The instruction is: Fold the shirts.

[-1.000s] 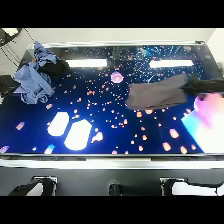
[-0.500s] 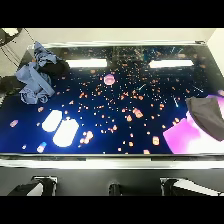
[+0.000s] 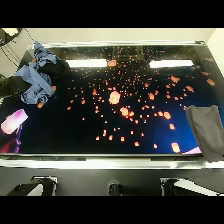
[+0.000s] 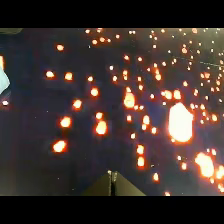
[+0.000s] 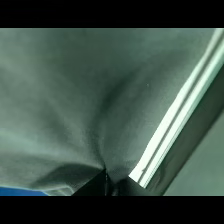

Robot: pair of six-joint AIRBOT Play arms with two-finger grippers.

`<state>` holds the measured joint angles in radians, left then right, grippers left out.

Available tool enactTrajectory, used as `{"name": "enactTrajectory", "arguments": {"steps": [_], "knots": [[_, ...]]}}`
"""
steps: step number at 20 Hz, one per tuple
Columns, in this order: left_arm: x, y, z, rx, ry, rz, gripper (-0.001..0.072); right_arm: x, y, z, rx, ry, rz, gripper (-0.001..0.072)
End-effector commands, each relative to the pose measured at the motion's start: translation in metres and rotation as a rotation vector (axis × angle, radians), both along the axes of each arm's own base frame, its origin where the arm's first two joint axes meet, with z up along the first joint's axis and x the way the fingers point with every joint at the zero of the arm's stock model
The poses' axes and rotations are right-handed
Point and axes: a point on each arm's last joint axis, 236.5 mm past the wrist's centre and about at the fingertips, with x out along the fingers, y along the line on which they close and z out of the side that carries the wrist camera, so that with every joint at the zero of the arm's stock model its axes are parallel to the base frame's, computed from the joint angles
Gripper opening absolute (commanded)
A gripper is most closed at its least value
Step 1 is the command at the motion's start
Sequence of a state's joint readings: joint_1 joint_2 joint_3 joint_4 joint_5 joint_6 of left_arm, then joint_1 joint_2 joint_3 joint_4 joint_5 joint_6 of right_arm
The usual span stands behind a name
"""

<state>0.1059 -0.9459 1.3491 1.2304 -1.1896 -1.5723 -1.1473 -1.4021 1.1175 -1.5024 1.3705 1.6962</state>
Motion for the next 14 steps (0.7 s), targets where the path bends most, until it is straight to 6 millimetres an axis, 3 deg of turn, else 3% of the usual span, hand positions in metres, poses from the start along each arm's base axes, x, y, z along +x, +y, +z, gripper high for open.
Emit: {"name": "enactTrajectory", "arguments": {"steps": [1,2,3,5,6,8,10,11,12,13,14], "knots": [[0.001,-0.001,0.001,0.001,-0.005,-0.002,0.0028,-0.010,-0.003,-0.005,-0.014,0.037,-0.013,0.0060],[0.002,-0.001,0.002,0.001,-0.011,0.000,0.0028,-0.015,0.000,-0.004,-0.005,0.058,-0.009,0.0063],[0.004,0.000,0.004,0.000,-0.023,0.004,0.0028,-0.017,0.003,-0.004,0.008,0.068,-0.017,0.0175],[0.012,0.003,0.015,-0.001,-0.075,0.020,0.0029,-0.011,-0.007,0.009,-0.020,0.050,-0.014,0.0690],[0.016,0.004,0.026,-0.001,-0.117,0.029,0.0028,-0.005,-0.020,0.028,-0.063,0.029,-0.014,0.0672],[0.024,0.007,0.062,0.002,-0.227,0.045,0.0026,0.028,-0.069,0.100,-0.271,-0.108,-0.016,0.0666],[0.037,0.013,0.105,0.014,-0.355,0.069,0.0025,0.079,-0.111,0.213,-0.591,-0.363,-0.001,0.0653],[0.044,0.017,0.118,0.036,-0.382,0.076,0.0025,0.110,-0.112,0.276,-0.758,-0.499,0.048,0.0578],[0.053,0.021,0.119,0.090,-0.372,0.076,0.0024,0.140,-0.095,0.325,-0.866,-0.618,0.111,0.0552],[0.062,0.028,0.107,0.176,-0.316,0.079,0.0024,0.170,-0.066,0.360,-0.923,-0.730,0.182,0.0552],[0.068,0.040,0.084,0.266,-0.219,0.117,0.0024,0.201,-0.025,0.375,-0.904,-0.817,0.269,0.0552]]}}
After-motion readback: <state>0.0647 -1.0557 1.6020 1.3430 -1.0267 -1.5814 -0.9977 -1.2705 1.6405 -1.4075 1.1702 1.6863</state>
